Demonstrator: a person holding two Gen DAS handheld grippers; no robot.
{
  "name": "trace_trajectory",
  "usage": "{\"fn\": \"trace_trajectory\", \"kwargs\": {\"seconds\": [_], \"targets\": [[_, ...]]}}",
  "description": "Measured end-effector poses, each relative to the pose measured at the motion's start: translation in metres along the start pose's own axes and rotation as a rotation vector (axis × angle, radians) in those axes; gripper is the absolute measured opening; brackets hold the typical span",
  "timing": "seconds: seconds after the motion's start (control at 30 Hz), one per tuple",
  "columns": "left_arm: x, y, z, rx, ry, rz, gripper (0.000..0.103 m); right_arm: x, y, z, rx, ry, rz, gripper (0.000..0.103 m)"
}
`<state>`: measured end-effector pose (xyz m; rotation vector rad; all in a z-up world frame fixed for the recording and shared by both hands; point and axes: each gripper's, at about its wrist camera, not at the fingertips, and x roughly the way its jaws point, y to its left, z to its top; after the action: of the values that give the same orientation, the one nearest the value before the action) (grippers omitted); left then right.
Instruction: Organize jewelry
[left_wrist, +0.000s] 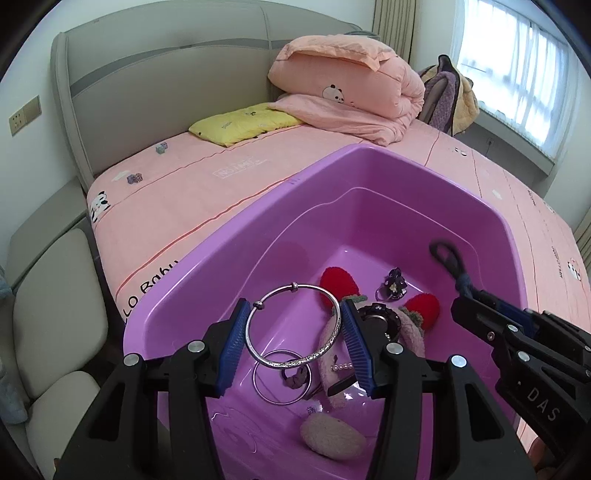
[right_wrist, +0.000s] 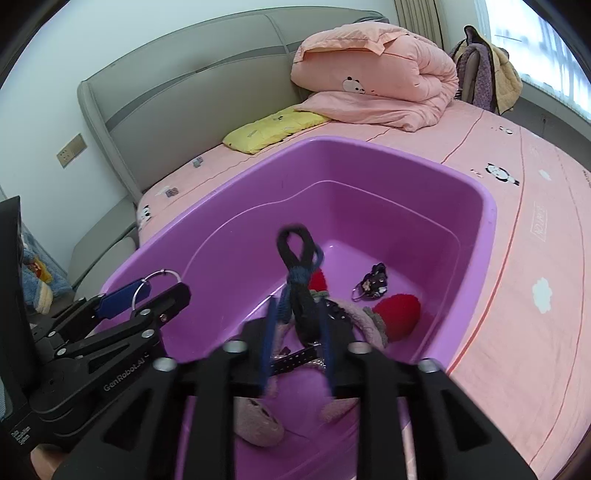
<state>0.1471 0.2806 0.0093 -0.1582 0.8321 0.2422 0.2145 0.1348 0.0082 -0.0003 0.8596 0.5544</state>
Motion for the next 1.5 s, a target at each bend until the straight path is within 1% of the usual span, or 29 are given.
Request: {"fn": "trace_trajectory", "kwargs": {"seconds": [0.03,0.07,0.1,0.13,0.2,0.23,0.33,0.4,0.53,0.6,0.97,1.5], "targets": [[0.001,0.0,0.0,0.001,0.001,0.007,0.056,-0.001,-0.001,0.0,0.002,-0.006,-0.002,0.047],[0.001,0.0,0.0,0.002,-0.002,0.014,0.061,-0.002,-0.002,0.0,0.007,-0.014,-0.006,0.051],[0.0,0.001,0.0,0.0,-0.005,0.019,0.074,-0.003,-0.003,0.0,0.01,-0.021,-0.007,0.053],[-0.001,0.002,0.0,-0.005,-0.013,0.022,0.081,-0.004,-0.003,-0.001,0.012,-0.026,-0.008,0.053],[-0.003,0.004,-0.001,-0.014,-0.024,0.027,0.083,-0.006,-0.005,-0.001,0.015,-0.031,-0.011,0.053],[-0.003,0.004,0.0,-0.016,-0.021,0.03,0.088,-0.008,-0.005,-0.002,0.016,-0.032,-0.011,0.053],[-0.004,0.004,0.001,-0.026,-0.009,0.031,0.091,-0.011,-0.006,-0.003,0.02,-0.031,-0.011,0.054],[-0.004,0.004,0.0,-0.029,-0.003,0.035,0.092,-0.014,-0.007,-0.004,0.025,-0.037,-0.01,0.056],[-0.006,0.004,0.002,-0.026,0.002,0.044,0.095,-0.019,-0.007,-0.008,0.025,-0.042,-0.013,0.057],[-0.007,0.003,0.002,-0.02,0.007,0.046,0.095,-0.022,-0.007,-0.011,0.021,-0.046,-0.016,0.057],[-0.014,0.008,0.004,-0.055,0.015,0.037,0.095,-0.032,-0.003,-0.022,-0.006,-0.049,-0.046,0.057],[-0.021,0.007,0.005,-0.043,0.009,0.04,0.095,-0.04,0.002,-0.026,-0.028,-0.056,-0.054,0.057]]}}
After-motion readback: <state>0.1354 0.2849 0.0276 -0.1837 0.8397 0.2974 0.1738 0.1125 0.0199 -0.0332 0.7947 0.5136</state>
